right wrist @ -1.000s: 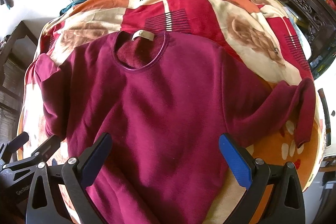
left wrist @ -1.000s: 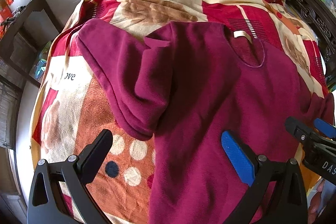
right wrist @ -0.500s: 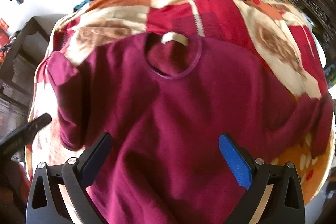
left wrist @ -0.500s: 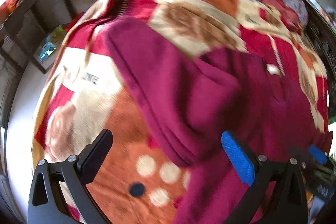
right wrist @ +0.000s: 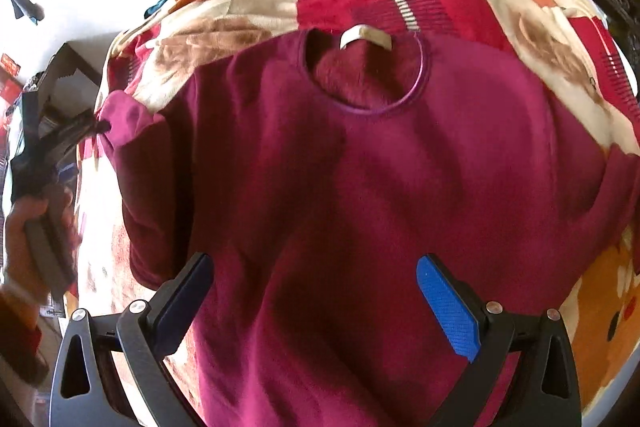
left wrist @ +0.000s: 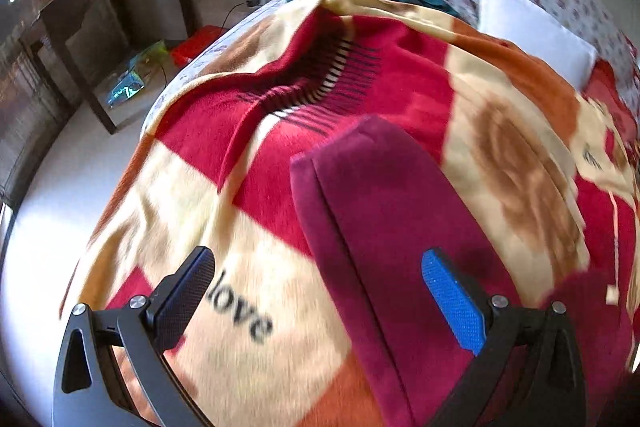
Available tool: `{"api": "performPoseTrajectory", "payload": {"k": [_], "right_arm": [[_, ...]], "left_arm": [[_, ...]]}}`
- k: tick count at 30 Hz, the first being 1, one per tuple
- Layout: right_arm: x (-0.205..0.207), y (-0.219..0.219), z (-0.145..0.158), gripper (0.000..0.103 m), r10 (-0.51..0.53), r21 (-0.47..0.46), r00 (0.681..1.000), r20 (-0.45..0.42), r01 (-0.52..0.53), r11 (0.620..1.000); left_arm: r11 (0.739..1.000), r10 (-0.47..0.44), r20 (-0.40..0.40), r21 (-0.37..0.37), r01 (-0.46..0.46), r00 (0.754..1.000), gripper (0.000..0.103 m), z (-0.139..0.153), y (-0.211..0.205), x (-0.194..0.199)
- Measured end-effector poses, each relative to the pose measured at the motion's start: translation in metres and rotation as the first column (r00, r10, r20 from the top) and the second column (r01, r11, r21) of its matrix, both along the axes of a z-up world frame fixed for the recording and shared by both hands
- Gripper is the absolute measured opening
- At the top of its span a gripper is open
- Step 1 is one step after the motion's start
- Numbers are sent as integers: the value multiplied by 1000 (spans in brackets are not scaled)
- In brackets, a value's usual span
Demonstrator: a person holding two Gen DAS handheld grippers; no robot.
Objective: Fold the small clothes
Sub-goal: 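Grasp the sweatshirt sleeve cuff with the left tool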
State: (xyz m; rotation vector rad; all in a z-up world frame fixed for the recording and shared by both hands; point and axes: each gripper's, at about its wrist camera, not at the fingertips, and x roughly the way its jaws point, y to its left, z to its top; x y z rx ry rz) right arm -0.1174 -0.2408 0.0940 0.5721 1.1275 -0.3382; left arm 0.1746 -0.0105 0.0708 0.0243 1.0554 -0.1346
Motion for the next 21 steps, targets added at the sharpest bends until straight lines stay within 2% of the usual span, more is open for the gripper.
{"api": "performPoseTrajectory", "payload": {"k": [7,8,10,11,12,13,14,16,18,19,21], "right_arm": [[-1,8,-13,103,-3,30,1000,-19,3,1000],[0,9,-15,103,-8,34,1000,-21,9,999],[0,8,-16,103,-12,34,1000,-25,13,999],[0,8,-16,103,-13,33,1000,-28,14,999],[0,8,-15,103,-14,31,999,-30,15,999],[0,7,-15,103,-15,28,999,-31,15,999],[2,7,-14,103,-15,26,999,-34,16,1000],[3,6,-11,103,-16,28,999,-32,16,999],[4,5,-5,103,-13,27,1000,-20,14,1000],[5,5,-3,103,-11,26,1000,-16,11,1000],[7,6,3,103,-3,27,1000,-5,3,1000]], "left_arm": [[992,60,-41,-109,-65,997,103,-23,2,33],[991,50,-38,-118,-54,998,97,-25,0,34],[986,10,-33,-168,-16,999,76,-26,-3,33],[979,-11,-32,-206,4,999,57,-24,-4,32],[975,-25,-33,-220,17,999,43,-22,-6,32],[980,-37,-25,-197,32,999,33,-16,-9,31],[984,-52,-13,-173,49,999,8,-9,-10,30],[983,-68,-6,-173,65,998,8,4,-5,32],[989,-56,45,-137,62,997,7,23,7,30],[992,-43,80,-113,52,996,7,38,18,30],[992,2,117,-123,12,993,7,60,44,31]]}}
